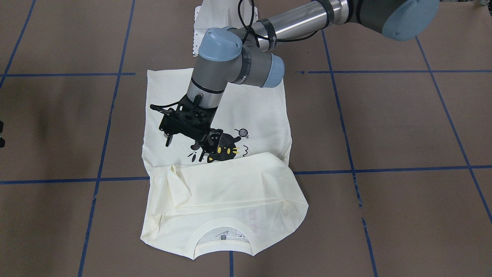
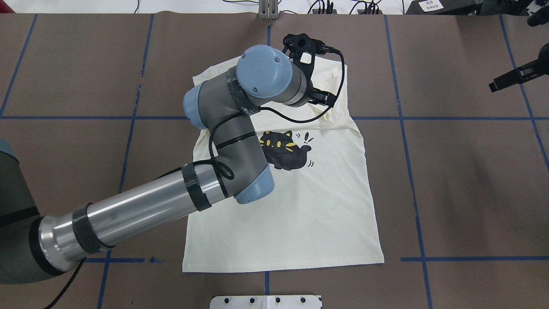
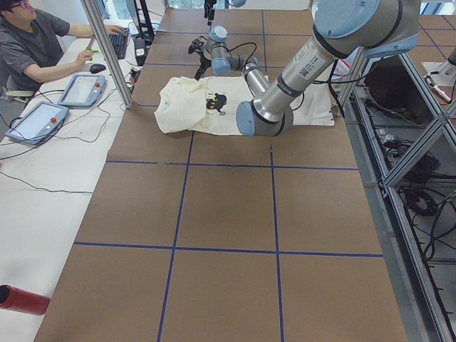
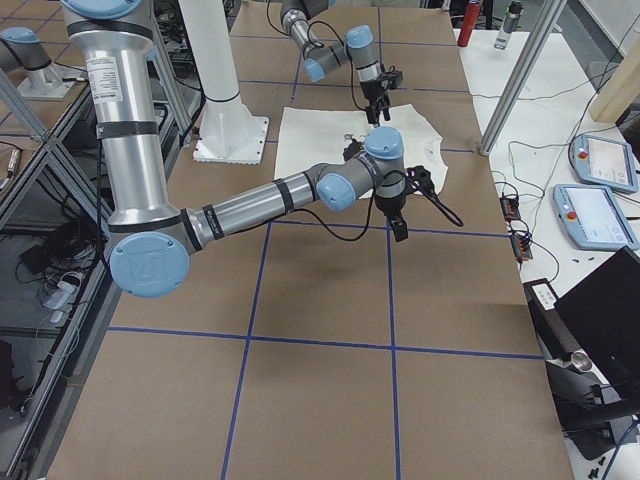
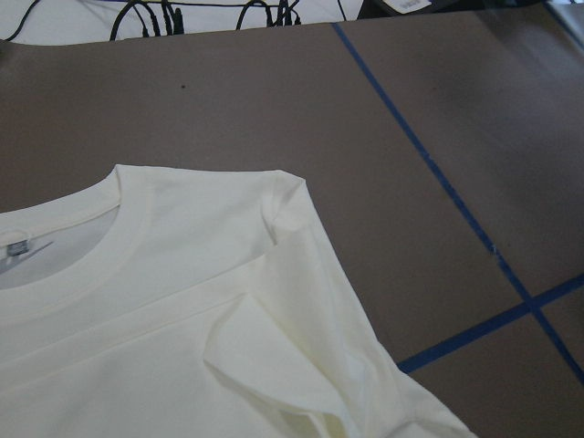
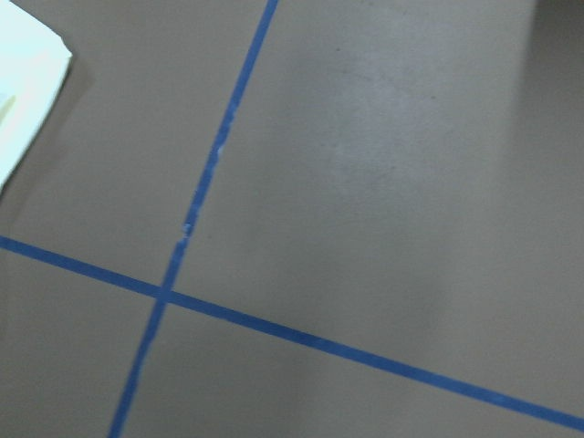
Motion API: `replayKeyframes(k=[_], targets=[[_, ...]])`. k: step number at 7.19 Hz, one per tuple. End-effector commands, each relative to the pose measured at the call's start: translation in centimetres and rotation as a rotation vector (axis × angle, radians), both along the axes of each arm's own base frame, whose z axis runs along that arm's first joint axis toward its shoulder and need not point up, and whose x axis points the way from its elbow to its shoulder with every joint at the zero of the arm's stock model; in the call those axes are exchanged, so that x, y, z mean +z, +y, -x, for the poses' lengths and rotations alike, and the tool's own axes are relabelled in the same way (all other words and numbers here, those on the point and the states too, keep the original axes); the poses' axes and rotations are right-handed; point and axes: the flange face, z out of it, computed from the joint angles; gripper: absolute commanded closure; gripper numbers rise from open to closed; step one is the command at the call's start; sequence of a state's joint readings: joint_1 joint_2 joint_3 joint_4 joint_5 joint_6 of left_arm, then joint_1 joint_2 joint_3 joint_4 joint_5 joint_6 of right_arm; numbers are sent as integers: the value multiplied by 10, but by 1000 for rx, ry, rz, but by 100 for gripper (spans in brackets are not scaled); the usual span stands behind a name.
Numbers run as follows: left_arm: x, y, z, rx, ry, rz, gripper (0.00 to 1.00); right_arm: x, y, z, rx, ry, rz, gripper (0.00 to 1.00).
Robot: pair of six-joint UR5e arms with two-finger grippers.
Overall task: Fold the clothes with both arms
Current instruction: 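Lay the sleeve near the opposite shoulder and open the left gripper, then move both grippers down to the hem corners nearest the robot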
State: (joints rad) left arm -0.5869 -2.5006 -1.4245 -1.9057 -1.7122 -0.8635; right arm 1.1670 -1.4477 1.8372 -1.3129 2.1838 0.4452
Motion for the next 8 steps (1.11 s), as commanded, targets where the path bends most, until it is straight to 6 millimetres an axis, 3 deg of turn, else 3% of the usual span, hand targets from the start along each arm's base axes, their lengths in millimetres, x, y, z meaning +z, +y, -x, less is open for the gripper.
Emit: replayKeyframes(k=[1, 2, 3, 5, 6, 7, 8], targets=[[85, 63, 110, 23, -51, -19, 0, -58, 47, 58, 59, -105, 100, 0], [96, 91, 153, 21, -23, -33, 0, -73, 82, 90, 102, -117, 136, 0], [106, 100, 166, 11, -23, -22, 0, -89, 122, 123, 154, -184, 159, 0], [154, 126, 187, -45, 77, 120, 0, -76, 200, 142, 189, -268, 203, 3], [192, 168, 177, -38, 172, 217, 3, -75, 228, 147, 211, -271, 263, 5], [216, 204, 161, -76, 224, 344, 25, -68, 253, 151, 237, -250, 303, 5], [226, 239, 137, -111, 244, 482, 45, -72, 276, 166, 270, -261, 330, 9]])
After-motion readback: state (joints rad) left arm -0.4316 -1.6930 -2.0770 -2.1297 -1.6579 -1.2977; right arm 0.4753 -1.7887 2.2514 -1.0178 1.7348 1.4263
